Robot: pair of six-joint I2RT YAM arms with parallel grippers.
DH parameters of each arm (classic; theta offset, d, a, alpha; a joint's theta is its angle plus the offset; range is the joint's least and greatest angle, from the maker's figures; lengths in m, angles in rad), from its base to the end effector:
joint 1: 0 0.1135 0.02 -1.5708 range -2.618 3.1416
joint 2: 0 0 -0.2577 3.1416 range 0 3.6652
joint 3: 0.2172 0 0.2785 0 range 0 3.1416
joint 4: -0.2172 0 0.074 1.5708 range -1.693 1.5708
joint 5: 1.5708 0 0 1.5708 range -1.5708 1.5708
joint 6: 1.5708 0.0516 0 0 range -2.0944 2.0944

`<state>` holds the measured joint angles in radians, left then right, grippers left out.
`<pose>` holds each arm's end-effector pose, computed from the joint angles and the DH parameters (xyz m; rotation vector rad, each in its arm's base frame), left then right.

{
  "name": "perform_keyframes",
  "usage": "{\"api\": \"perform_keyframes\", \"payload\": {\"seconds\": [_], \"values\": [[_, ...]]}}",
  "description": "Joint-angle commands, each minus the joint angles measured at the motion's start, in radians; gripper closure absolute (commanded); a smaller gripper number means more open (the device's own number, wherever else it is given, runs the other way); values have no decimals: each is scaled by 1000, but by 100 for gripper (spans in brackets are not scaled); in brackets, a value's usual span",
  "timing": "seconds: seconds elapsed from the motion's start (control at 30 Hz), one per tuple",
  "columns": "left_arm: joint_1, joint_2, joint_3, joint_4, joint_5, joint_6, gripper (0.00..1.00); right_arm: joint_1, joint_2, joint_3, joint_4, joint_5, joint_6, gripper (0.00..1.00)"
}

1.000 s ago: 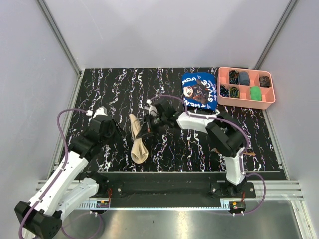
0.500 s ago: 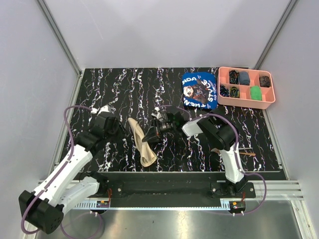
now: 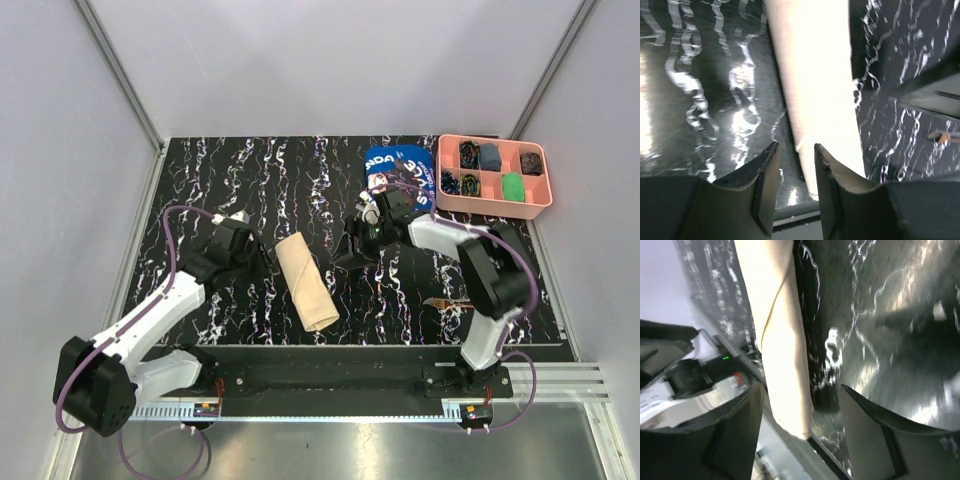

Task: Fold the napkin into a case and place the utensils inside
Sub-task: Turn over the smaller rectangle-folded napkin at the center of the board, then smooth out the smaller rectangle-folded napkin at the center of the board, then rotate the smaller rectangle-folded napkin at the center of the board.

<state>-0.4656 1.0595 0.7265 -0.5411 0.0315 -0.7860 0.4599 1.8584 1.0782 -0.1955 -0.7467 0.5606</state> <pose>0.2237 -0.1142 0.2098 -0.3901 2.5052 -0.5717 0.3351 0.2051 0.1193 -0.1867 2.6947 1.3184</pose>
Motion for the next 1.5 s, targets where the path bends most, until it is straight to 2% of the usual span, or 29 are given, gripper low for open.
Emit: {"api": "perform_keyframes", "payload": {"seconds": [0.0, 0.07, 0.17, 0.2, 0.27, 0.3, 0.43, 0.53, 0.63, 0.77, 0.9, 1.0, 1.23, 1.47], "values": [[-7, 98, 36, 167, 140, 25, 66, 146, -177, 28, -325, 246, -137, 30], [-7, 192, 65, 228, 174, 24, 70, 263, -174, 28, -283, 283, -68, 32], [-7, 316, 128, 274, 199, 16, 74, 354, -197, -29, -145, 320, 28, 41], [-7, 344, 163, 279, 199, 19, 74, 358, -206, -53, -55, 304, 71, 50], [-7, 423, 194, 288, 182, 25, 74, 358, -212, -124, 14, 282, 105, 56], [-4, 453, 220, 293, 167, 22, 74, 358, -206, -135, 22, 279, 102, 62], [1, 603, 290, 276, 174, 25, 76, 355, -125, -187, 15, 313, 68, 67], [4, 692, 312, 291, 136, 31, 75, 352, -75, -181, 13, 323, 47, 67], [19, 767, 340, 271, 140, 51, 79, 352, -71, -153, -18, 343, 32, 67], [19, 669, 315, 271, 131, 62, 78, 353, -145, -126, -90, 371, 28, 67], [19, 516, 295, 225, 143, 51, 70, 361, -229, -72, -206, 412, 36, 64], [21, 374, 269, 178, 99, 37, 64, 396, -243, -32, -232, 437, 51, 58], [93, 61, 168, 67, 15, 34, 55, 545, -108, 109, -229, 454, 127, 54], [156, -50, 119, 1, 38, 57, 54, 600, -2, 140, -190, 460, 211, 59]]}}
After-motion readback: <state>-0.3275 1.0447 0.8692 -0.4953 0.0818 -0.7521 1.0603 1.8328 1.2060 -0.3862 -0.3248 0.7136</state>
